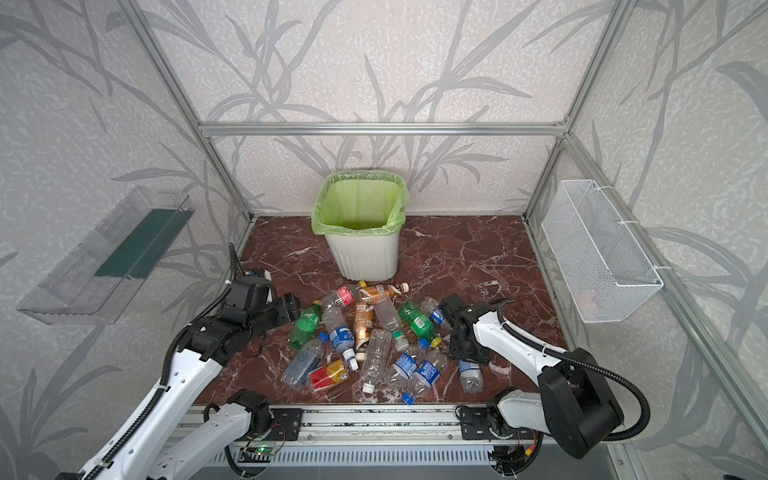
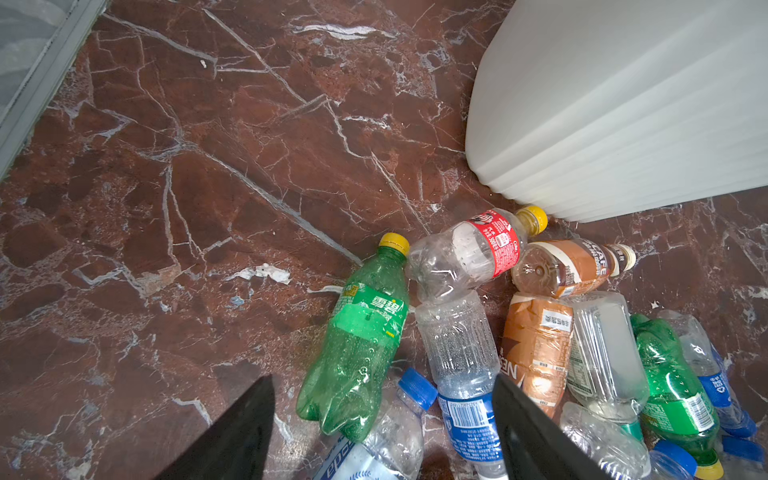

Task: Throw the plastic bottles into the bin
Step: 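Lift the clear bottle with the right gripper and drop it into the bin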

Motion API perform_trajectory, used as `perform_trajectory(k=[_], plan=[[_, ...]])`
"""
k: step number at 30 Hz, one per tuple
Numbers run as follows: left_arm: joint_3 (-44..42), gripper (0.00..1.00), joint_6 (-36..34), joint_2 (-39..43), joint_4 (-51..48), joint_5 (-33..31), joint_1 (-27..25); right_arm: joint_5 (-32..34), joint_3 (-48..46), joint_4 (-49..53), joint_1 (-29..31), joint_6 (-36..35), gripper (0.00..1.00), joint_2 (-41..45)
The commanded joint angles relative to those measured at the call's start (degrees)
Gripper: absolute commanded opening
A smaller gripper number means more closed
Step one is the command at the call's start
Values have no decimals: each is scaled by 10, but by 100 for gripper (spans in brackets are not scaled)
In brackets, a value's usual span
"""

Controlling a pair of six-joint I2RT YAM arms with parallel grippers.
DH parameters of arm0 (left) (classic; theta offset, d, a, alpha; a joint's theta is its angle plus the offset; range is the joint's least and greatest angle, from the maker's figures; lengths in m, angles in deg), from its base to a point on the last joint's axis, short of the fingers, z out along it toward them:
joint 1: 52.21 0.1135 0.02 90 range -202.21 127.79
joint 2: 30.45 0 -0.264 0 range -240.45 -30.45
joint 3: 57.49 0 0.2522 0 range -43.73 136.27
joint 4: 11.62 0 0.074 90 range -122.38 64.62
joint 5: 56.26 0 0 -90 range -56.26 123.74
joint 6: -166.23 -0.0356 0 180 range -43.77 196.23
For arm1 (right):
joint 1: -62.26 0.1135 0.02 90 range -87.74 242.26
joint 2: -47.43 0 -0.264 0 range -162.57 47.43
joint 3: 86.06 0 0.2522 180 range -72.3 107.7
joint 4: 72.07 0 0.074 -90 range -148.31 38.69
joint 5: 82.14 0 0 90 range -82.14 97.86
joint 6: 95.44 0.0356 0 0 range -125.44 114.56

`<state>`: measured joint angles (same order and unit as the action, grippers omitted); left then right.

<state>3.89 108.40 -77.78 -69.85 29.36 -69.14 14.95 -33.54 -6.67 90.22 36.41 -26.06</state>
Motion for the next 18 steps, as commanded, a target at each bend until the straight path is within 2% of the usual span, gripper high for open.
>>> perform_trajectory(k=[1,7,12,18], plan=[[-1,82,10,1,2,-2,-2,15,-8,4,-9,2,56,20],[-2,82,12,-1,4,0,-2,14,1,23,-13,8,49,75],[0,82,14,-4,7,5,-2,18,15,38,-13,32,46,162],[-2,82,19,-3,10,11,-2,0,25,-18,-17,39,45,282]])
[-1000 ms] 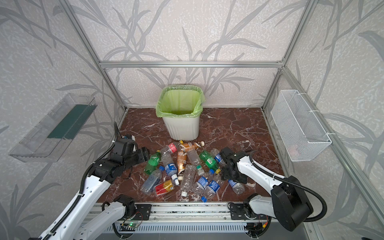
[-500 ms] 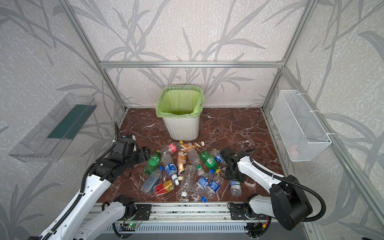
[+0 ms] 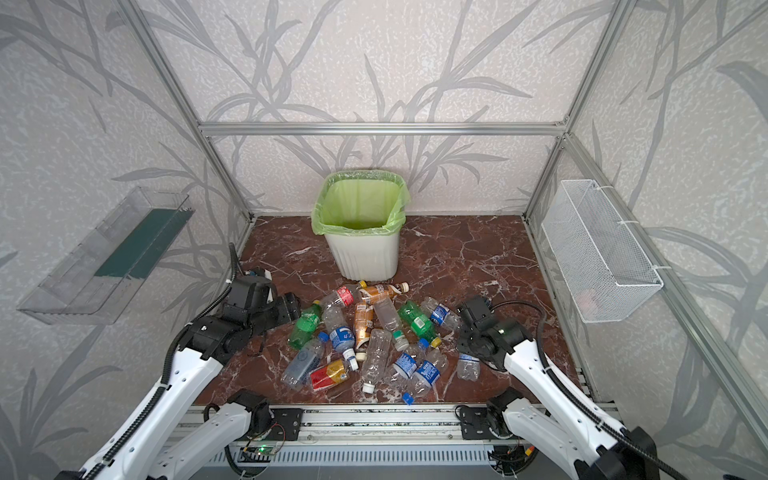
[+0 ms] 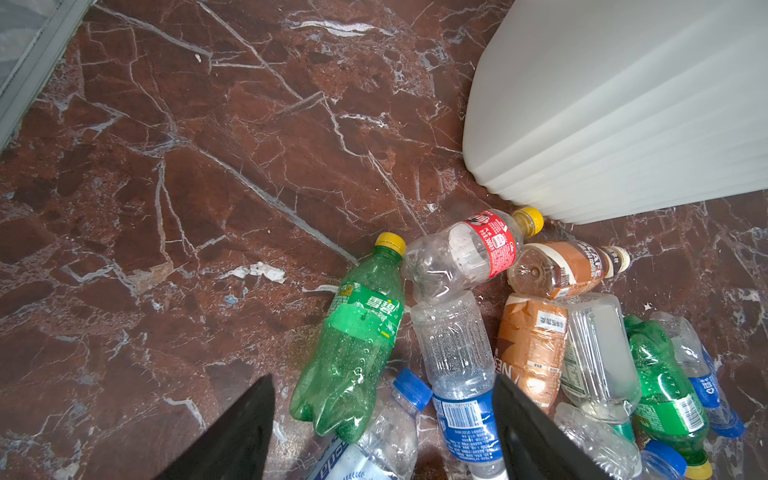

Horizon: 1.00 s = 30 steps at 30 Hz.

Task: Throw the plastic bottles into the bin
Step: 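Lift the clear bottle with the right gripper and drop it into the bin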

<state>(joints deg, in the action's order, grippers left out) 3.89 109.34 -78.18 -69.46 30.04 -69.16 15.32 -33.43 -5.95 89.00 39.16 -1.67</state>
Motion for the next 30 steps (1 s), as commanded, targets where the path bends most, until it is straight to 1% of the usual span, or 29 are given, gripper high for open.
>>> perform_trajectory(k=[1,4,6,8,10,12,13,15,17,19,20,21,22,23,24,26,27,30], plan=[[-2,82,10,1,6,5,-2,-12,27,-40,-7,10,45,48],[-2,82,13,2,9,12,-2,-48,34,-121,-10,6,45,73],[0,82,14,2,9,17,-2,-76,38,-202,-10,-2,45,80],[3,82,15,3,9,20,-2,-103,48,-290,-10,-8,45,72],[7,82,16,5,7,21,-2,-127,72,-382,-10,-17,44,44],[15,82,16,6,4,21,-2,-147,129,-462,-10,-25,45,-11],[19,82,16,7,2,21,-3,-155,173,-489,-8,-30,45,-37],[31,82,18,8,-2,20,-2,-160,298,-524,3,-52,46,-132],[47,82,18,6,-7,20,-2,-144,446,-504,23,-77,50,-228],[65,82,17,4,-13,19,-2,-155,597,-437,23,-76,60,-330],[73,82,16,3,-16,18,-2,-158,672,-379,21,-77,68,-388],[79,82,15,3,-17,17,-2,-170,719,-339,19,-75,75,-431],[83,82,13,4,-17,15,-2,-188,743,-321,16,-70,79,-454],[83,82,11,7,-17,12,-2,-190,753,-303,16,-71,84,-463],[83,82,9,10,-18,6,-2,-181,743,-297,17,-75,98,-457],[75,83,6,18,-18,-5,-2,-154,696,-308,15,-76,99,-414],[68,83,2,22,-18,-9,-2,-143,673,-311,10,-94,99,-388],[56,84,-1,26,-19,-14,-2,-120,588,-308,-6,-107,99,-304]])
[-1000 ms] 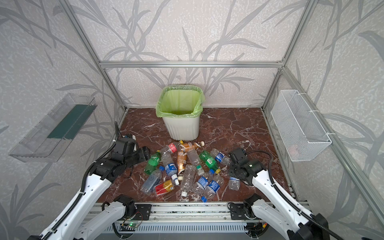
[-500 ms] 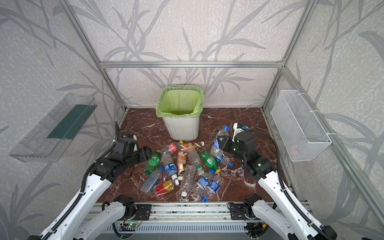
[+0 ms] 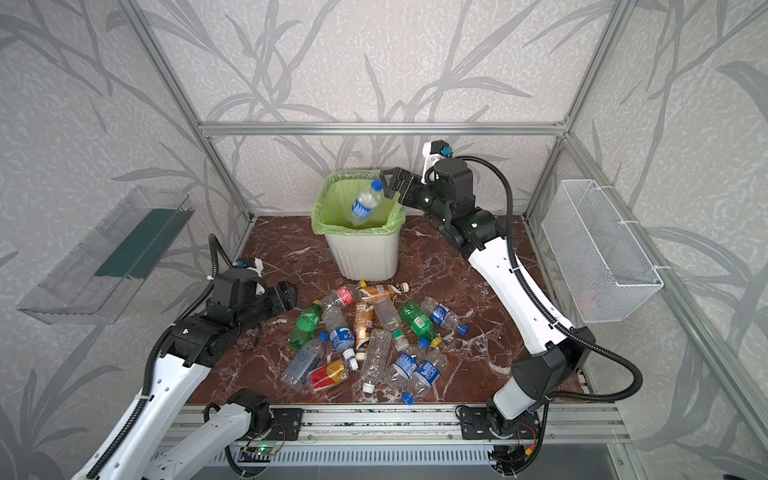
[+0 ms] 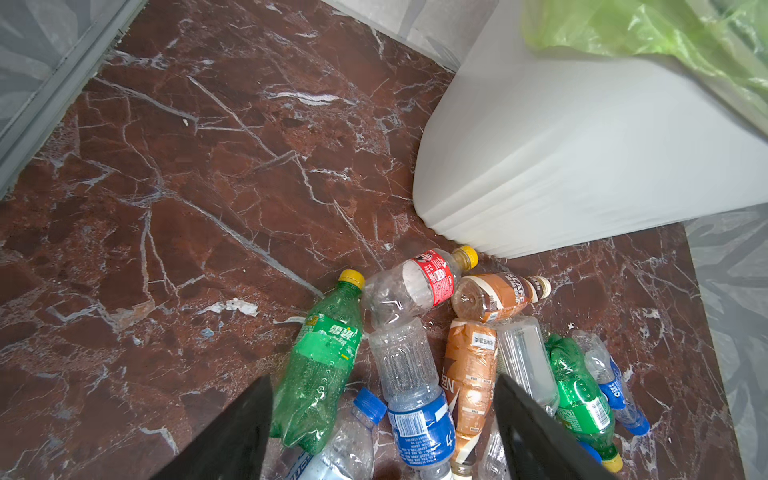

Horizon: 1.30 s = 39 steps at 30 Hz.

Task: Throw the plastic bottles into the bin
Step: 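Lift the clear bottle with the right gripper and drop it into the bin, then return the right gripper to the pile while the left grasps the green soda bottle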

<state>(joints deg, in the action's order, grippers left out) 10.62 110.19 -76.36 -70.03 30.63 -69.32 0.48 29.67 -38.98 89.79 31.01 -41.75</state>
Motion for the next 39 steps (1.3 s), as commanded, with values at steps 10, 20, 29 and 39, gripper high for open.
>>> perform_trajectory(k=[10,20,29,39], plan=[[-85,83,23,15,10,7,0,59,-401,68,-34,-11,94,290],[-127,79,67,5,-1,19,-8,21,-572,46,-35,44,92,342],[-131,82,53,-71,15,16,-11,16,-598,34,-34,49,92,348],[-145,85,25,-131,42,-17,-12,-29,-635,-2,-24,70,91,352]])
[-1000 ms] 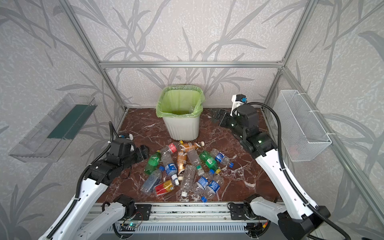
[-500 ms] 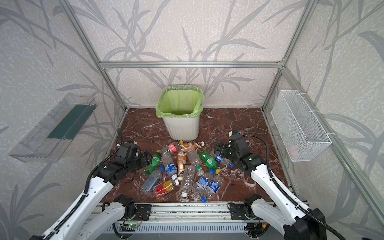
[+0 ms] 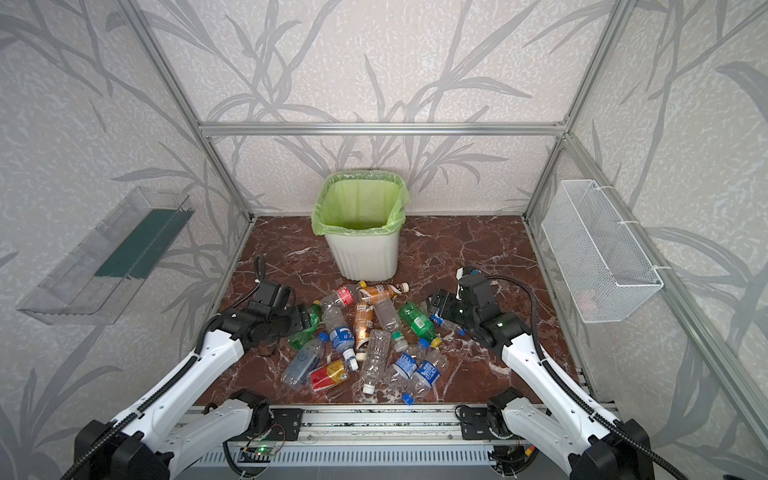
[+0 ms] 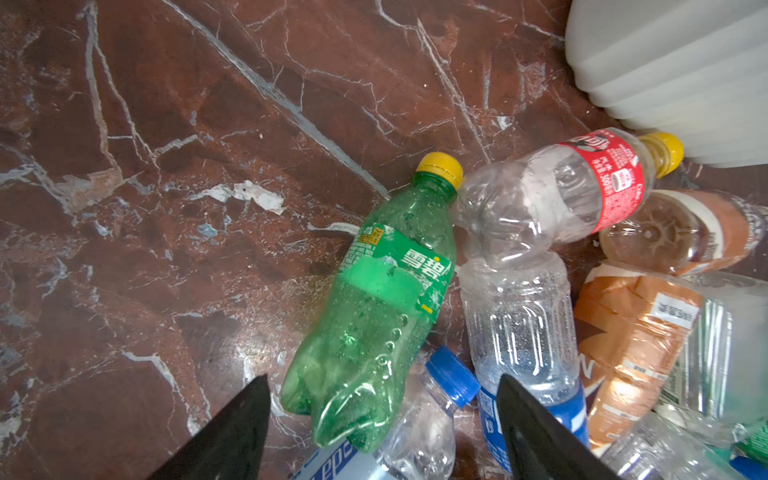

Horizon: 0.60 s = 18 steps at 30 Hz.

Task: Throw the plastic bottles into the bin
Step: 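Return the right gripper to the pile while the left grasps the green soda bottle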

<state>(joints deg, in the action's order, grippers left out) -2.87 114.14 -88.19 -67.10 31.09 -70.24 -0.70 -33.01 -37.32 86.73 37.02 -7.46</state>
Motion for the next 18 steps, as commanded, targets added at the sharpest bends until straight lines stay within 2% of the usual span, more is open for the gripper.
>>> perform_trajectory(k=[1,18], plan=[[-10,85,-16,-20,17,-21,-3,-16,-10,-19,9,11,91,9],[-3,85,-18,-131,31,-13,-3,-9,-19,-30,26,17,90,5]])
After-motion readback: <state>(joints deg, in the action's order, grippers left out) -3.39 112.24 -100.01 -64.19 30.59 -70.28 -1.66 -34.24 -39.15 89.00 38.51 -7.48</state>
